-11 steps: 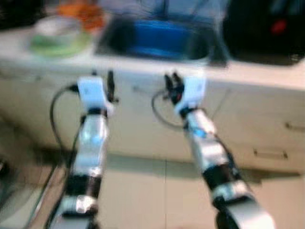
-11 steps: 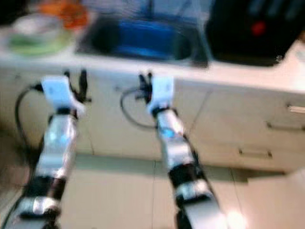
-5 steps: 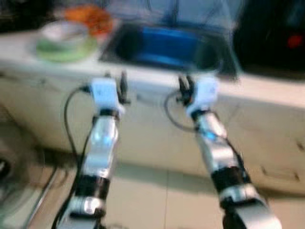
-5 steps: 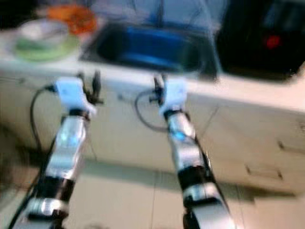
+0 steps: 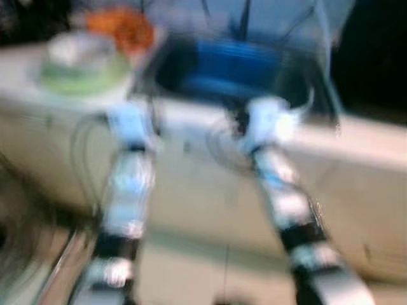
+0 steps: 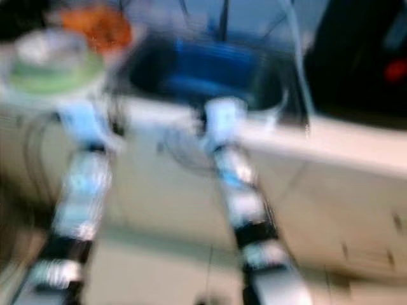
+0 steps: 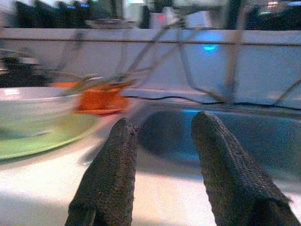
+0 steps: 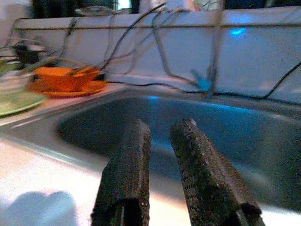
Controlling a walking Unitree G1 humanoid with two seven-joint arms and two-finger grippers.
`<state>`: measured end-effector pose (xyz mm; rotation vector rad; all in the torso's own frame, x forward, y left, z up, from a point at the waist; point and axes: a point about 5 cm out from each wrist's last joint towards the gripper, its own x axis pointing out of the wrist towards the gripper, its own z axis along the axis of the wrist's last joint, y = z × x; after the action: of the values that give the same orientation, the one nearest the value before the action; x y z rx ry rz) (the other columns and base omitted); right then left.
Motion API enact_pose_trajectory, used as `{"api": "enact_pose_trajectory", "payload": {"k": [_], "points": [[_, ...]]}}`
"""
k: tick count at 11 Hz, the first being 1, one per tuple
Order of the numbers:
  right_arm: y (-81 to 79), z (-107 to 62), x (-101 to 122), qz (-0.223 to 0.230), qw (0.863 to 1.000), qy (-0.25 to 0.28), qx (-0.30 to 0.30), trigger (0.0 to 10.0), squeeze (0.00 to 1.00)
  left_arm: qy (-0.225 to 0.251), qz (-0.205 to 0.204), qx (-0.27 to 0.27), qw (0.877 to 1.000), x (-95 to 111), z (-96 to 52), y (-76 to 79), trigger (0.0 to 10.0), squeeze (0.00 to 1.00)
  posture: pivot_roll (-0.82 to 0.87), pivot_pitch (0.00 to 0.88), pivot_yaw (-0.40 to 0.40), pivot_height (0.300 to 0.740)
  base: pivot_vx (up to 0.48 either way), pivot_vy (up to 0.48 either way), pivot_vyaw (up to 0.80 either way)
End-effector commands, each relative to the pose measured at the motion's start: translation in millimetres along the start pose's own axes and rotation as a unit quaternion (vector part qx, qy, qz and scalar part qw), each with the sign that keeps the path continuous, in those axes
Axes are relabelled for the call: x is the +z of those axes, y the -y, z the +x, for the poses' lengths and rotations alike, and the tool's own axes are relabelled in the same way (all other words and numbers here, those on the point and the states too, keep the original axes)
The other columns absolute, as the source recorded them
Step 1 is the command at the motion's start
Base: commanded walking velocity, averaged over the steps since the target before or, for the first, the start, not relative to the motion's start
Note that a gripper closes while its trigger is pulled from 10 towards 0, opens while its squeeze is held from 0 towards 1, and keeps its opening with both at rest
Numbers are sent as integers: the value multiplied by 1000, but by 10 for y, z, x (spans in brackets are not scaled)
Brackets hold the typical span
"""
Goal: Kitchen organization
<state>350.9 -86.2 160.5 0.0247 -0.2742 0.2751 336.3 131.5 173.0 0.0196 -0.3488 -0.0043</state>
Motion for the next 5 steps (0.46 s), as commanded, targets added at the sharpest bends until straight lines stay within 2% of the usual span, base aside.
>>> {"api": "enact_pose_trajectory", "payload": {"k": [1,3,5], "points": [[-109,51,84,3,1000,17,16,10000,0,6,10,13,1000,29,17,-92,10000,0,62,73,-64,740,480,0,0],[-118,51,87,2,1000,18,19,10000,0,7,10,14,1000,33,16,-92,10000,0,62,72,-64,740,480,0,438],[-119,49,81,1,1000,17,22,10000,0,8,10,15,1000,35,18,-91,10000,0,61,72,-65,740,480,0,0]]}}
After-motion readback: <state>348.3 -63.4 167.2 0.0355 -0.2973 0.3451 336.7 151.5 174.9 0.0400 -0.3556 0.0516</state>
